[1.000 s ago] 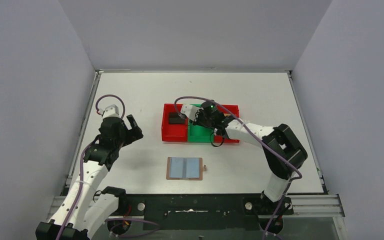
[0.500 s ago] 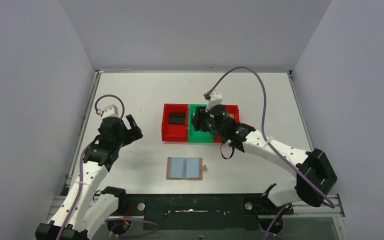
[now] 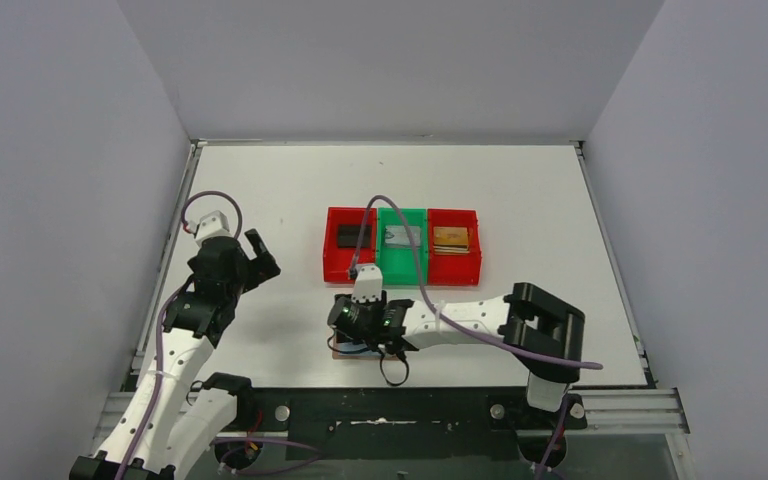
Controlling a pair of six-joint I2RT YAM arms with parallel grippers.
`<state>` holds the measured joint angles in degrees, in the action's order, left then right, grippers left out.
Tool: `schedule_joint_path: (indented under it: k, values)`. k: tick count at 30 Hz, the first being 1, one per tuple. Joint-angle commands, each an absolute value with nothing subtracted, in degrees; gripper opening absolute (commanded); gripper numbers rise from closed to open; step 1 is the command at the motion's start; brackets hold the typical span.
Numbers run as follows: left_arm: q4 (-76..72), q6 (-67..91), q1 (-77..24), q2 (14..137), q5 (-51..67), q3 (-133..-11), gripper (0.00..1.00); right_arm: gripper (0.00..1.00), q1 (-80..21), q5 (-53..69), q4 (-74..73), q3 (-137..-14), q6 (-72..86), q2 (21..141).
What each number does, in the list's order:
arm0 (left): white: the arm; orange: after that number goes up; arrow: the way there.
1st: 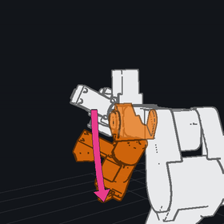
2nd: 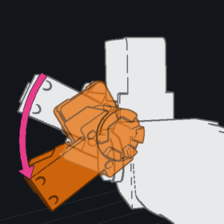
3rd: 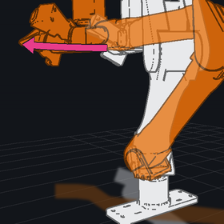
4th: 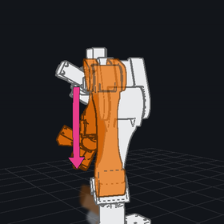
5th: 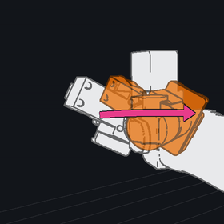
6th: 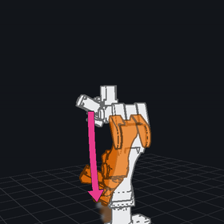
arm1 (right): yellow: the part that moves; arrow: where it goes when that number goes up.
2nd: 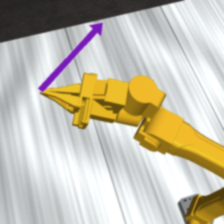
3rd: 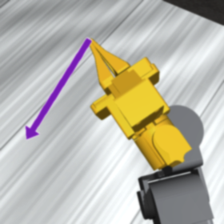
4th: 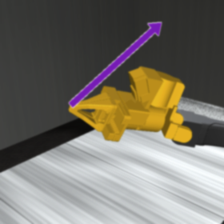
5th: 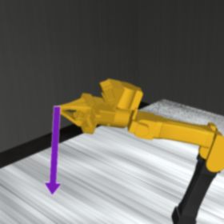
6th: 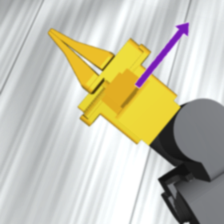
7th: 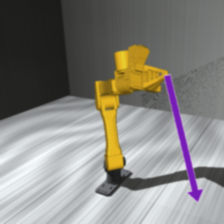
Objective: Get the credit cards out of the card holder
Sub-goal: Place the credit card in the storage box.
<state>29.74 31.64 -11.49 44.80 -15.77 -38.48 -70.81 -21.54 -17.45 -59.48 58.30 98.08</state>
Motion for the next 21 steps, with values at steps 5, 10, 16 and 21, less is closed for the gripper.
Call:
schedule_joint_path:
  k: [5, 10, 16, 21]
  values:
    - [28.9, 32.4, -11.1, 43.9, -17.3, -38.9, 0.93, 0.55, -73.8, -29.2, -27.7, -71.6, 63.2, 105.9]
    - [28.7, 32.4, -11.1, 44.1, -16.9, -38.8, 0.93, 0.54, -73.8, -28.5, -28.6, -72.3, 63.2, 107.0]
    - [28.6, 32.4, -11.1, 43.9, -16.6, -38.7, 0.93, 0.54, -73.7, -26.6, -29.6, -73.4, 62.8, 110.0]
    - [28.4, 32.3, -11.0, 44.1, -16.1, -38.6, 0.93, 0.53, -73.0, -24.2, -28.6, -73.1, 62.6, 111.8]
